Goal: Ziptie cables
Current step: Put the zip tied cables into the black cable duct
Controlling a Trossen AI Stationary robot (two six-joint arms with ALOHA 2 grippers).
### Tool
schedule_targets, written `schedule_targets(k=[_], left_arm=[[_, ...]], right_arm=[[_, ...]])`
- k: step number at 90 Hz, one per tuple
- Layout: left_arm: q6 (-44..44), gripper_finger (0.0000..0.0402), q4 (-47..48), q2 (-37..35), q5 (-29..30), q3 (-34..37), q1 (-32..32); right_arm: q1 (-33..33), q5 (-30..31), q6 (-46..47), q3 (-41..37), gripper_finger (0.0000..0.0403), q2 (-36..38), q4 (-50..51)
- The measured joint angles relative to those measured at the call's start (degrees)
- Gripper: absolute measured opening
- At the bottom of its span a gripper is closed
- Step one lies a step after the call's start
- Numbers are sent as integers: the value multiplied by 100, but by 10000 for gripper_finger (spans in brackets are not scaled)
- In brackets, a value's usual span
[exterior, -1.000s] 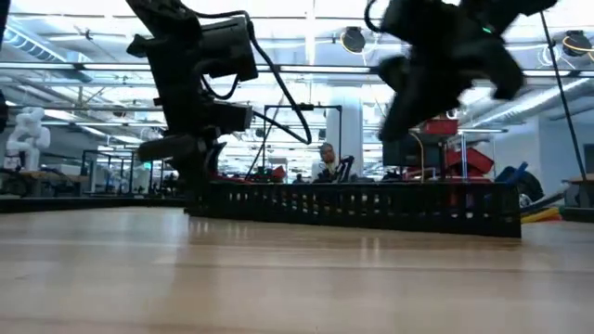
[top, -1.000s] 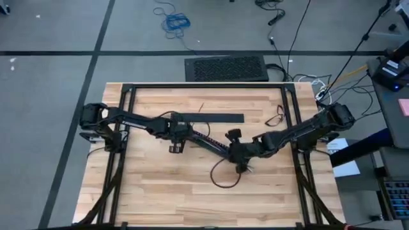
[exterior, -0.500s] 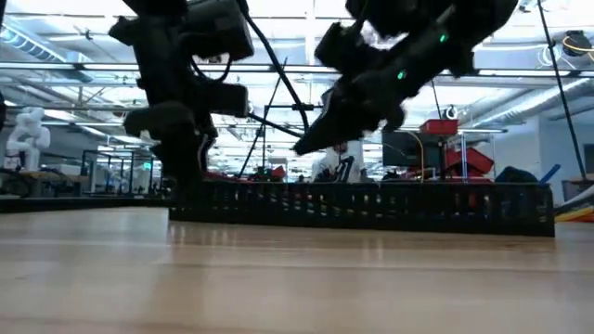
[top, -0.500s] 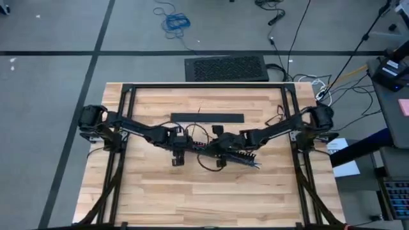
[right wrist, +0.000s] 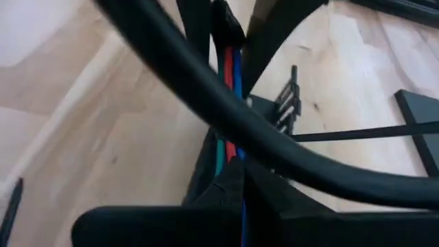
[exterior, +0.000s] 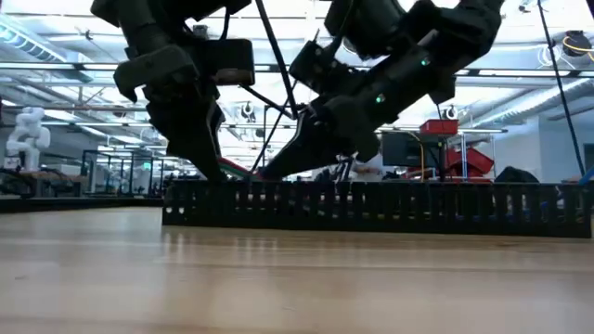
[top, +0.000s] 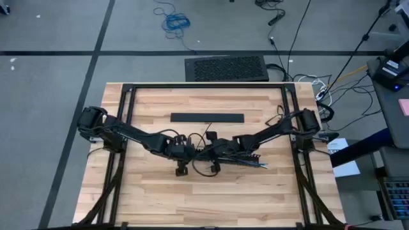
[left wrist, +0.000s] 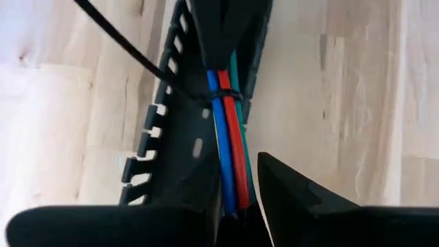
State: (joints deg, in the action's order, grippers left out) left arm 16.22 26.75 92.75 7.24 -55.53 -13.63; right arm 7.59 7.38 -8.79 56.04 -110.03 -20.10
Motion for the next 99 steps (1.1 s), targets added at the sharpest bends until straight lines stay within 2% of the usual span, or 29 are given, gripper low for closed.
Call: schedule_targets(k=[24,38,48,61,76,84,99], left_arm=[[-174,93,190,0,87,-4,-2],[-168,93,619,-55,191,-9,0],[-153,93,1243,-188,607,-9,11],[-27,93,1896,-327,1593,-9,15],[-282,93,1698,-323,2225,14,94],[-492,93,1233,-235,2205,86,215],[-724,93,637,177,1633,154,280]], right_arm=[[-39,3,80,16,0,-298,15],[-41,6,101,25,0,-309,85],[-41,-96,17,21,0,-312,191],[-45,-248,-22,21,0,-307,410],[-45,-436,-234,11,0,-312,544],[-40,-468,-292,0,0,-318,567],[3,-483,-396,-3,0,-318,614]])
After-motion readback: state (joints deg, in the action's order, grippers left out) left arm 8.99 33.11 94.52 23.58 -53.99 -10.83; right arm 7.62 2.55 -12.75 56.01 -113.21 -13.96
